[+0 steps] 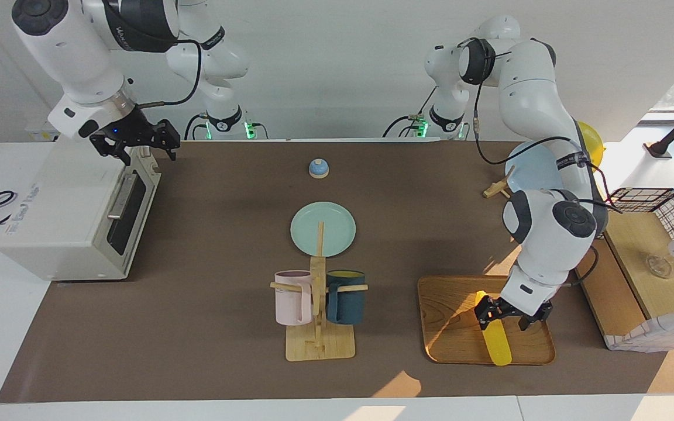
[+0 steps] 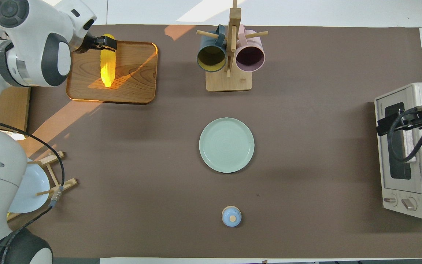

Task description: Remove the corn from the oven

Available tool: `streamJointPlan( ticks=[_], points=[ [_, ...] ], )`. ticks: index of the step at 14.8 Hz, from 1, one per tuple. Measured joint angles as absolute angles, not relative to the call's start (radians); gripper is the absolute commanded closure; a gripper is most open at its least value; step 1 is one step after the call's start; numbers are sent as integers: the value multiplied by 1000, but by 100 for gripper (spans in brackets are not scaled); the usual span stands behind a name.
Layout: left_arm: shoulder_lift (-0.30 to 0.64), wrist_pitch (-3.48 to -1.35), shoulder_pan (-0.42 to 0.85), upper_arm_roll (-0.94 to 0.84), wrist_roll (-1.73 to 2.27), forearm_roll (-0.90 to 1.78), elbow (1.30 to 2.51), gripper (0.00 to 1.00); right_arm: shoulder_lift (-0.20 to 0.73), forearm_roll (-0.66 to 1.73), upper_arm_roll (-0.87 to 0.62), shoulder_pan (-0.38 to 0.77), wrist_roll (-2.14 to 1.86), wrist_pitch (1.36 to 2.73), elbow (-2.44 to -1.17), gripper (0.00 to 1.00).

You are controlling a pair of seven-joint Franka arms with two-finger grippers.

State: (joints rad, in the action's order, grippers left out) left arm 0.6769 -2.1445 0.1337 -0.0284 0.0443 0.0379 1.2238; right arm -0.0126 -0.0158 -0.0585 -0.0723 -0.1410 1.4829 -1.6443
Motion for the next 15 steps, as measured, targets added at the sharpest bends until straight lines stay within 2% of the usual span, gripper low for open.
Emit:
streamJointPlan(
  ticks=[10,15],
  points=[
    [296,-1558,124,-24,80,20,1239,0,-13,-16,-56,-75,-141,1483,-1638,0],
    [102,-1501,119,-22,94,19,1416,0,-13,-16,-57,-74,-141,1483,-1636,0]
  ],
)
